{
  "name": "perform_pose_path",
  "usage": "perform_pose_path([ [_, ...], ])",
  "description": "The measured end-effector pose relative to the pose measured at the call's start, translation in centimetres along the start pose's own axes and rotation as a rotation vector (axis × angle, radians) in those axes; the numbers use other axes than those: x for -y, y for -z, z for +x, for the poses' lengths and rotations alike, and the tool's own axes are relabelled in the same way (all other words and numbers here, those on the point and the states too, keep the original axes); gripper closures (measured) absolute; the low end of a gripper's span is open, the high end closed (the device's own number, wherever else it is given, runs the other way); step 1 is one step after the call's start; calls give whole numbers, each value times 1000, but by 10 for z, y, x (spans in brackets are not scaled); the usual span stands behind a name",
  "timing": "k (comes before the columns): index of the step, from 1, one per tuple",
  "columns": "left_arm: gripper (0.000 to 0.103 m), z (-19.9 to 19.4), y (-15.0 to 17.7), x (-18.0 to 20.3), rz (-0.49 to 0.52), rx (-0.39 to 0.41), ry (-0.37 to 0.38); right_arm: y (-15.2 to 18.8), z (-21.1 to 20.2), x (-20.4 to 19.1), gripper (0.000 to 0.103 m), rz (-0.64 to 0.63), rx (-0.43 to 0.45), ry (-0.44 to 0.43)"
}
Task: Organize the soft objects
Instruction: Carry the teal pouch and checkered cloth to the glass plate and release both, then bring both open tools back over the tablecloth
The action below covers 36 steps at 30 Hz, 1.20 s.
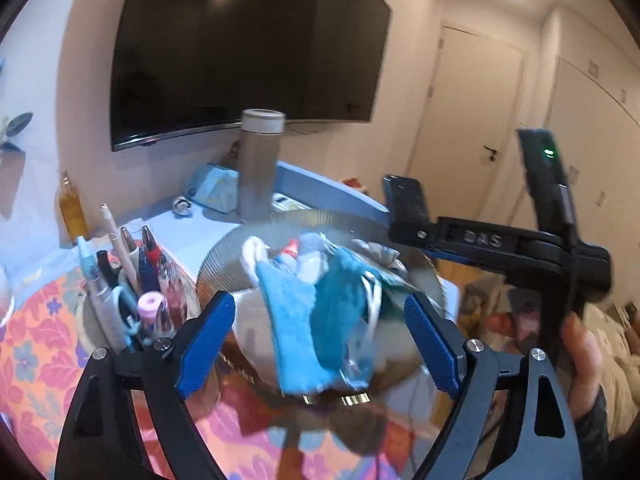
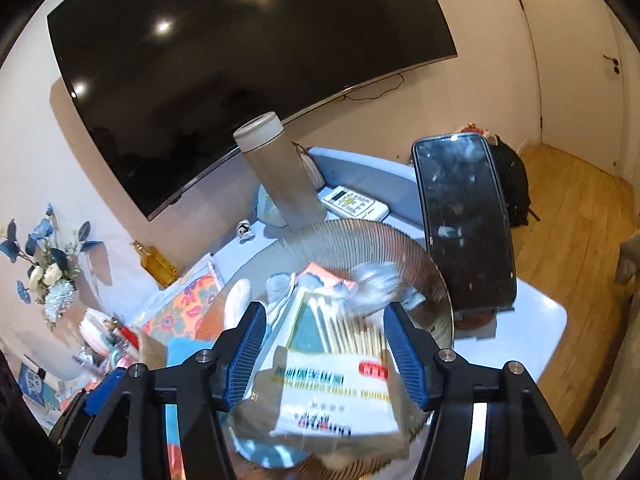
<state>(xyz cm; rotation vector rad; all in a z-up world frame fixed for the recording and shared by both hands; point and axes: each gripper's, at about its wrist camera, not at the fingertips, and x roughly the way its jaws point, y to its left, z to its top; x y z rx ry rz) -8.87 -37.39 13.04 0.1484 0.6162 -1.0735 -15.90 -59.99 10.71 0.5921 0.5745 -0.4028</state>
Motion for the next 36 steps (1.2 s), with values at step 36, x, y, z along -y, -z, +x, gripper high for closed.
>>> perform_pose_path([
  [36, 17, -245, 226, -282, -603, -67, -873, 248, 86, -309, 19, -792, -249, -234],
])
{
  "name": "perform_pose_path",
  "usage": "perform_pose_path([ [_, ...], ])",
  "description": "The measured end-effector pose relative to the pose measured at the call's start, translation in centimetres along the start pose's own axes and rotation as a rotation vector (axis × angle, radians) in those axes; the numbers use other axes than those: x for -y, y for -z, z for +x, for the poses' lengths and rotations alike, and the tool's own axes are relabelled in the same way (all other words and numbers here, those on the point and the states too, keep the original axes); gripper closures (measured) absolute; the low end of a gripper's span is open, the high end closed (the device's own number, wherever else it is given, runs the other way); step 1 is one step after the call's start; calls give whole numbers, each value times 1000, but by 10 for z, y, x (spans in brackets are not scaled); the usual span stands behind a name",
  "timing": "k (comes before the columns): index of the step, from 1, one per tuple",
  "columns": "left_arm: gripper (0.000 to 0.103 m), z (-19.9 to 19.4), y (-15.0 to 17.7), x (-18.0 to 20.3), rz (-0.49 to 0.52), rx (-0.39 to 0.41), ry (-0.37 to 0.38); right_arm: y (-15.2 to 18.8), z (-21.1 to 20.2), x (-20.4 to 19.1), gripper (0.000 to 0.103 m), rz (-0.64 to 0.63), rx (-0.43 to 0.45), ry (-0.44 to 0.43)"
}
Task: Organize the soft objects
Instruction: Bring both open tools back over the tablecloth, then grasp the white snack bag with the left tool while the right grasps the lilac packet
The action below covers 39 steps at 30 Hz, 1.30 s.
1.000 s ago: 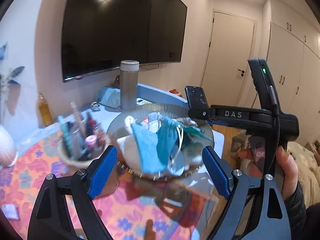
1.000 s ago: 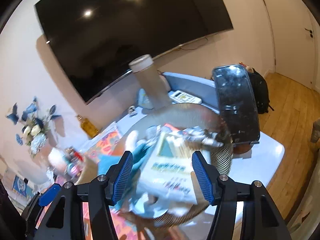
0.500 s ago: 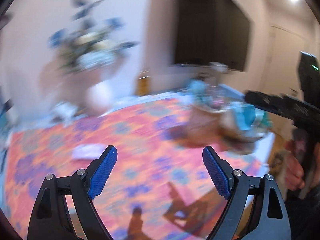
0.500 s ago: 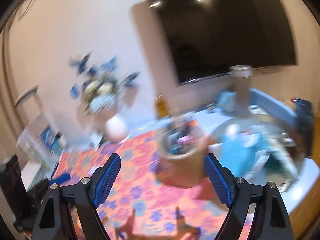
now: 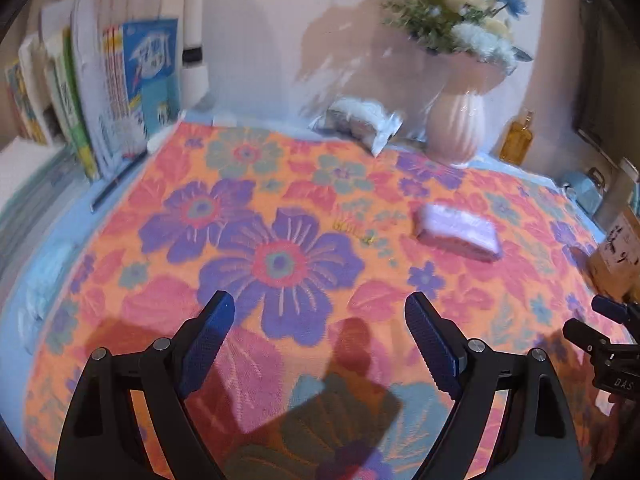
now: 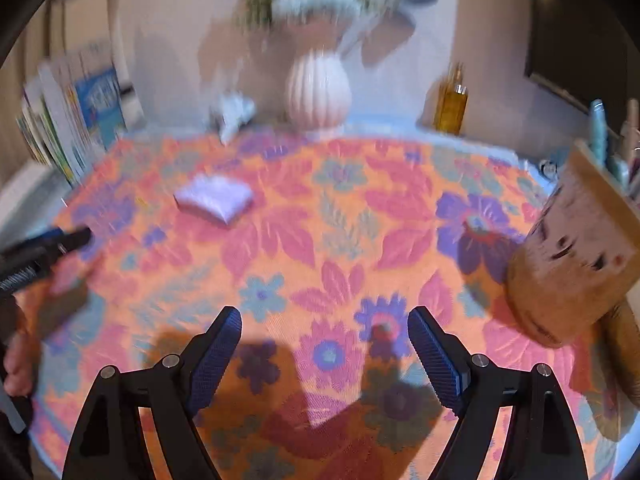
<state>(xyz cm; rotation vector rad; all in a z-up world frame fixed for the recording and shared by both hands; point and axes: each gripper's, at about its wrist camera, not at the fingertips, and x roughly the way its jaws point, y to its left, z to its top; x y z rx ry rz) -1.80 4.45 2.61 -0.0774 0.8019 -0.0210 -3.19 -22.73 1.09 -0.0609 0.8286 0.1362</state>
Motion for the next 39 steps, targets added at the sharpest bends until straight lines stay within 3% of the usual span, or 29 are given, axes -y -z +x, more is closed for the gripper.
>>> perform_pose_path([
  [3, 16, 11, -2, 3, 16, -46, -13, -1, 12, 0, 15, -10, -44, -13],
  [5, 16, 17, -1, 7, 35, -81, -23, -2, 27, 1, 3, -3, -119, -6],
  [6, 14, 20, 0, 9, 48, -98, -33, -3, 27, 3, 0, 6, -116, 0],
  [11, 3, 25, 2, 17, 98, -122, -57, -3, 31, 9, 0, 20, -127, -8],
  [17, 1, 25, 1, 14, 96, -145, -49, -3, 26, 5, 0, 12, -140, -10],
  [20, 4, 24, -13, 12, 111, -257, -43, -8, 26, 2, 0, -30, -236, -22],
  [22, 4, 5, -37, 5, 51, -217, 7, -17, 29, 1, 0, -82, -356, -75],
  [23, 3, -6, -52, 1, 13, -167, 34, -24, 27, 0, 2, -100, -371, -94],
  [25, 3, -21, -83, -2, -58, -73, 84, -45, 17, -7, 2, -152, -279, -70],
  [27, 2, -17, -113, 0, -110, -34, 135, -66, 14, -20, 2, -210, -185, -68],
  [29, 2, 4, -138, 8, -130, -22, 195, -83, 20, -36, 1, -264, -106, -143],
  [31, 2, 30, -153, 13, -170, -11, 270, -92, 34, -51, 2, -302, -66, -202],
  [33, 2, 58, -164, 13, -243, 13, 301, -97, 51, -67, 2, -364, -21, -191],
  [39, 2, 147, -186, 14, -401, -25, 324, -102, 92, -83, 4, -429, 11, -169],
])
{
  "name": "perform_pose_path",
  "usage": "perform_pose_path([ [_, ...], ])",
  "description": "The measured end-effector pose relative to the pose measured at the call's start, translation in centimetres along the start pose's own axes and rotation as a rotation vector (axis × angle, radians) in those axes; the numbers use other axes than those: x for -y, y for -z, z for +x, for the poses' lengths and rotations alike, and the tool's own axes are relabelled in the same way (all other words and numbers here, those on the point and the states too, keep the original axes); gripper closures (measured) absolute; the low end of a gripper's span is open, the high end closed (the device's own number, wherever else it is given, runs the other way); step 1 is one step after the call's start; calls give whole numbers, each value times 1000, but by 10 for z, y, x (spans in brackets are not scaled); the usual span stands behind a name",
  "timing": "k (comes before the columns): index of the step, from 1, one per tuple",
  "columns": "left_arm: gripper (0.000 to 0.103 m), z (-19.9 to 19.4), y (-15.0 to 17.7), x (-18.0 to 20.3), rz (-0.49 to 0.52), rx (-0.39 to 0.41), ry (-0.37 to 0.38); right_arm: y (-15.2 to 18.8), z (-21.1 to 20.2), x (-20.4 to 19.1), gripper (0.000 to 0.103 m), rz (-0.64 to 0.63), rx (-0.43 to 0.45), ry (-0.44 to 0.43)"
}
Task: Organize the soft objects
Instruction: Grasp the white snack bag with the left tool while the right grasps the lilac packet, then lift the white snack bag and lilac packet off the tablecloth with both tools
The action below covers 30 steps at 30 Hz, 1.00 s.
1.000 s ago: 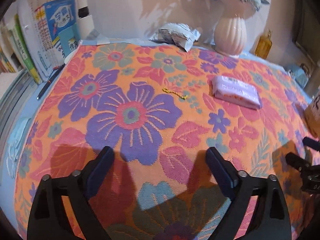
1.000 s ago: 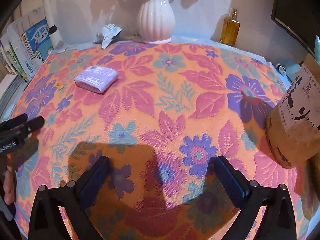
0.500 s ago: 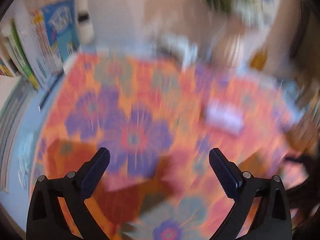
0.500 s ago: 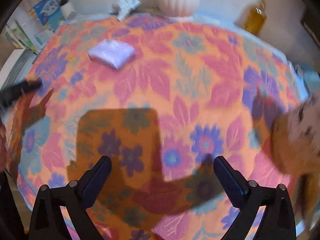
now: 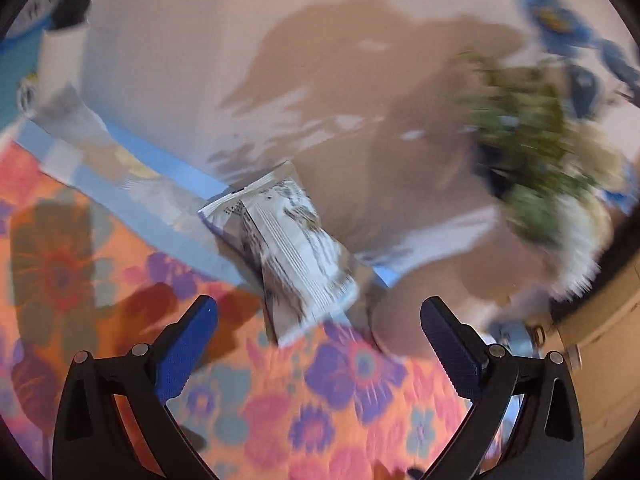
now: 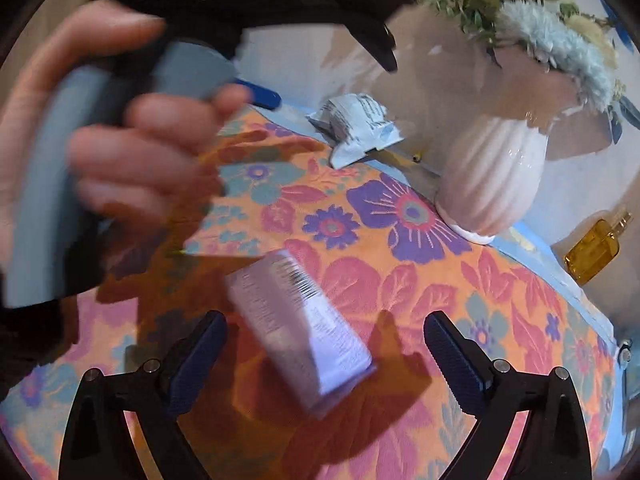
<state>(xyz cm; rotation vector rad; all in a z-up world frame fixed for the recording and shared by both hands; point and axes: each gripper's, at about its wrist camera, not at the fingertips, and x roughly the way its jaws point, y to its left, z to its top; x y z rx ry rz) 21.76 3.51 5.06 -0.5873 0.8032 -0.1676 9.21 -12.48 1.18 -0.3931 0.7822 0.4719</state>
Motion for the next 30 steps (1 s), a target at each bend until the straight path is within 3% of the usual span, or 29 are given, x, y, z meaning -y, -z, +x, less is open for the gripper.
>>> perform_pose_path([
  [2, 2, 19, -5, -3, -20, -2, -33, -1, 13, 10, 11, 63, -51, -77],
  [5, 3, 39, -8, -10, -61, 7, -50, 2, 16, 19, 14, 106, -61, -104],
  [6, 4, 43, -7, -12, -74, 7, -58, 2, 15, 19, 19, 108, -53, -113],
  [7, 5, 46, -5, -14, -80, 6, -68, 3, 13, 18, 32, 104, -41, -122],
  [8, 12, 48, -3, -14, -65, 13, -86, 3, 11, 17, 45, 95, -28, -132],
  [9, 23, 47, -1, -10, -26, 31, -114, 4, 9, 15, 51, 87, -19, -131],
  [10, 29, 46, 0, -9, -7, 36, -107, 4, 9, 13, 57, 82, -13, -122],
  [11, 42, 45, 2, -9, -9, 35, -71, 4, 7, 12, 62, 79, -10, -113],
  [12, 53, 44, 3, -8, -12, 31, -43, 5, 6, 12, 63, 76, -5, -108],
  [16, 60, 40, 12, 4, 58, 56, -72, 7, 2, 14, 64, 86, 12, -111],
  [20, 67, 26, 11, 6, 61, 57, -29, 12, -12, 22, 64, 118, 70, -134],
  [23, 68, -4, 19, 10, 85, 35, -2, 13, -19, 27, 64, 140, 103, -131],
  [26, 68, -50, 30, 16, 176, 21, 0, 14, -23, 29, 64, 159, 111, -108],
  [30, 68, -123, 79, 19, 317, -31, -18, 28, -37, 31, 64, 221, 102, -75],
])
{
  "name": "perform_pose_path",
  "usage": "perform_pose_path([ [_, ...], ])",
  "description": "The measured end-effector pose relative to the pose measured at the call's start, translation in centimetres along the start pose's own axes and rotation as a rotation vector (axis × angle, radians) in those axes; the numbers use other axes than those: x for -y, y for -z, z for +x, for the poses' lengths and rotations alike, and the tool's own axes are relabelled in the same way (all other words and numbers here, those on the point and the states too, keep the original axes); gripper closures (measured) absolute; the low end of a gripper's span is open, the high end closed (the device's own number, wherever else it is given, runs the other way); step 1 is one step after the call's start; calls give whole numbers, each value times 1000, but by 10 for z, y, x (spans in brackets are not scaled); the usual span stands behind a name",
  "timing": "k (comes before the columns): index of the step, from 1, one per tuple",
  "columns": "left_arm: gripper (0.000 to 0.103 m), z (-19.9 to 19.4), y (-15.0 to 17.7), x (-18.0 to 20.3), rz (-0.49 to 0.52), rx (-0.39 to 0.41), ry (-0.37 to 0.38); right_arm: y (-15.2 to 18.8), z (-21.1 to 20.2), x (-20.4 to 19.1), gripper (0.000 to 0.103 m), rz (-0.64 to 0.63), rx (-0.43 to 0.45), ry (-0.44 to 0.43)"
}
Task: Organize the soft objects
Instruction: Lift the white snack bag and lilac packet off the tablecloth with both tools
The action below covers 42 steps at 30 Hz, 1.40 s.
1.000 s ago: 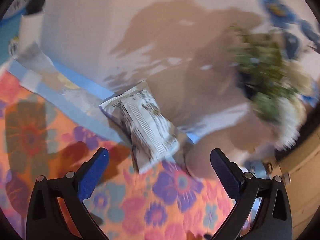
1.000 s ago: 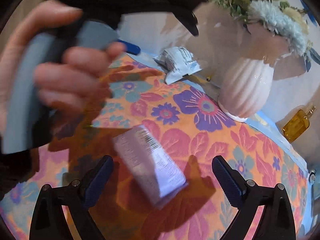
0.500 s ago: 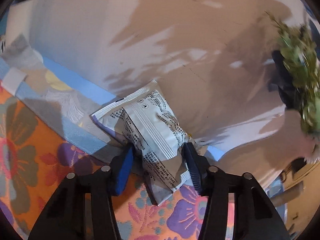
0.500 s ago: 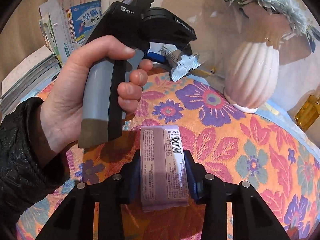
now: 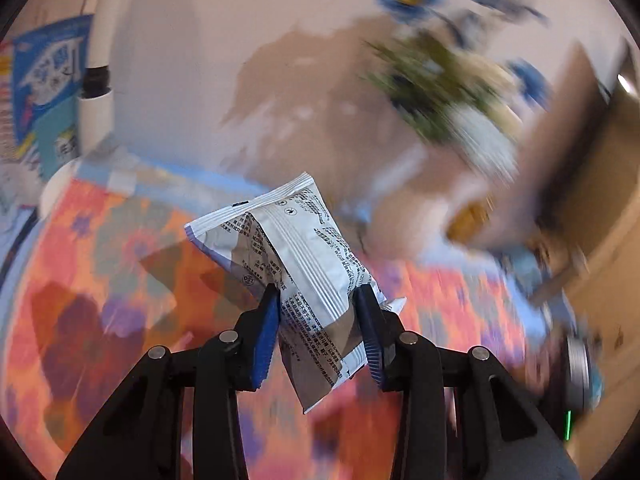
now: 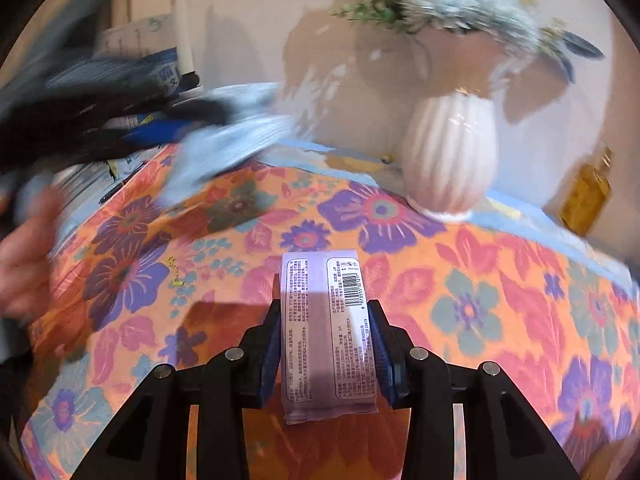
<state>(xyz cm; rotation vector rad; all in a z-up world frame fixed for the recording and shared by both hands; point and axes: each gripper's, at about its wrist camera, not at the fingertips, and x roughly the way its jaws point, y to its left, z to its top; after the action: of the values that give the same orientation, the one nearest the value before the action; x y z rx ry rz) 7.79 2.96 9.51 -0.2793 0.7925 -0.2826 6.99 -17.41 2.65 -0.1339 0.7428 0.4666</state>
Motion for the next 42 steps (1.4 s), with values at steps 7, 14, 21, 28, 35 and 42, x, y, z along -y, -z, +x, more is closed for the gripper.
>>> perform_pose_path([
  [7, 68, -49, 107, 33, 212, -134, 79, 48, -50, 10, 64, 170, 8, 28],
  [14, 58, -38, 143, 64, 304, -153, 12, 78, -69, 24, 64, 265, -37, 94],
  [21, 16, -24, 148, 71, 258, -115, -60, 77, -53, 16, 39, 236, -107, 86],
  [28, 16, -9, 150, 51, 148, -143, -50, 79, -56, 22, 21, 261, -96, 63],
  [35, 36, -7, 155, 60, 198, -127, -99, 79, -51, 14, 13, 229, -121, 88],
  [42, 42, -9, 157, 66, 249, -112, -115, 78, -46, 11, 13, 210, -146, 165],
])
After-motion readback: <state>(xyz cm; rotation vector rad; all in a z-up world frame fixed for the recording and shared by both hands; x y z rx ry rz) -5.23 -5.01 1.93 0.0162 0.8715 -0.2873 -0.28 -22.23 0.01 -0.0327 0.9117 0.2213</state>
